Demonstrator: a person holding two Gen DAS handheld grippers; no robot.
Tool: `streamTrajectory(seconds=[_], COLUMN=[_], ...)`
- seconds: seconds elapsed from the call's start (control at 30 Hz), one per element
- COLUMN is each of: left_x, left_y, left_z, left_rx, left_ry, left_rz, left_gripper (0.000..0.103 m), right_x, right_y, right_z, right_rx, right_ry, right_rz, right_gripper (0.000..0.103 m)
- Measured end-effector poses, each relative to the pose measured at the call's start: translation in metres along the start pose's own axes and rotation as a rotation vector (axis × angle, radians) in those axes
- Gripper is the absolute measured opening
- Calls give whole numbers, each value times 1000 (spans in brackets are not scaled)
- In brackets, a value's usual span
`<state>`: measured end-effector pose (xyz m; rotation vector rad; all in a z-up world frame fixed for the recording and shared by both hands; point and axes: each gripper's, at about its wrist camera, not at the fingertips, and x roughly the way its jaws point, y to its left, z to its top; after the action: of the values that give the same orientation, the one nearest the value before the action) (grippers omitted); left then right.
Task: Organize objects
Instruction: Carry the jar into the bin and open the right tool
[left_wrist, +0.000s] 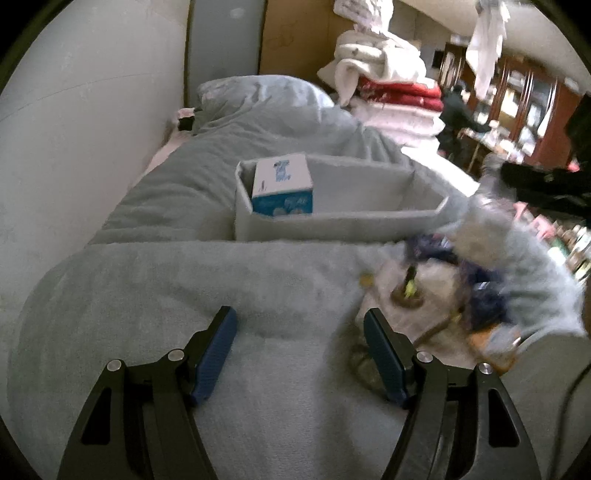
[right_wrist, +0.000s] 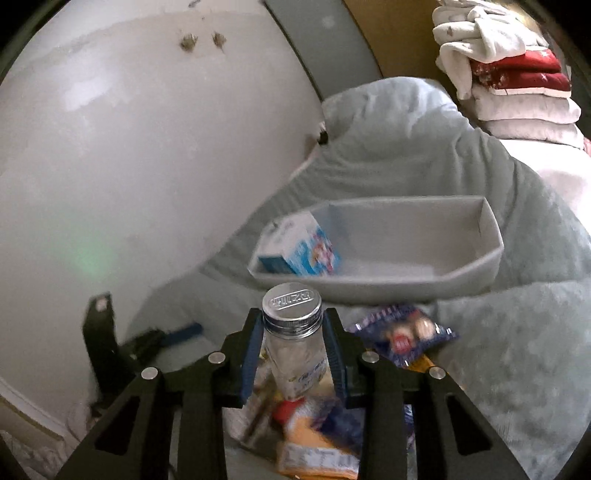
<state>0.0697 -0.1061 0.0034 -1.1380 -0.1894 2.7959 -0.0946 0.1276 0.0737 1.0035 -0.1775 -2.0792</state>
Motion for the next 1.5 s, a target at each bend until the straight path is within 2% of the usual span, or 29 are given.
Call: streamTrajectory(seconds=[0.17,0.27,0.37,0.43,0.5,0.57,0.63,0.77,0.87,1.0,1.1,1.13,1.2,1.27,1.33,1.43,1.5], left_x=[0,14,40,55,77,97,110,112,112,113,110,108,104,94,84,66,55], left_y=[20,24,17,7,-2,-5,-3,-6,-10,-17,-21,-22,-20,-17,-14,-9,-8], left_z=[44,76,105,117,124,125,120,109,105,98,93,92,89,85,82,73,66], left_rx=[-179,-222,-205,-154,-95,-88,-107,-100,-66,-13,26,32,28,6,-21,-71,-93], left_ry=[-73,-104,-91,-81,-37,19,41,1,-11,-20,-26,-31,-46,-75,-108,-160,-175], left_rz=[-111,-147,-107,-98,-103,-108,-129,-112,-82,-44,-12,-6,-5,-10,-20,-46,-74], left_gripper=[70,70,68,67,67,67,67,66,66,67,67,67,67,67,67,67,67], right_x=[14,34,73,103,134,164,189,219,219,212,202,197,183,169,147,104,78], right_y=[-7,-12,-31,-49,-66,-77,-83,-98,-103,-94,-90,-86,-76,-69,-60,-52,-50], right_z=[43,75,100,108,110,105,97,82,72,71,71,72,75,77,77,65,54], right_rx=[72,106,205,279,353,386,392,463,531,502,528,531,526,505,450,355,310], right_ry=[4,15,63,120,190,267,343,418,407,451,428,418,391,363,331,270,232], right_rz=[-14,-78,-125,-140,-155,-163,-195,-162,-112,-78,14,51,125,153,148,87,51], right_gripper=[32,32,32,32,32,32,32,32,32,34,35,40,45,45,45,45,50])
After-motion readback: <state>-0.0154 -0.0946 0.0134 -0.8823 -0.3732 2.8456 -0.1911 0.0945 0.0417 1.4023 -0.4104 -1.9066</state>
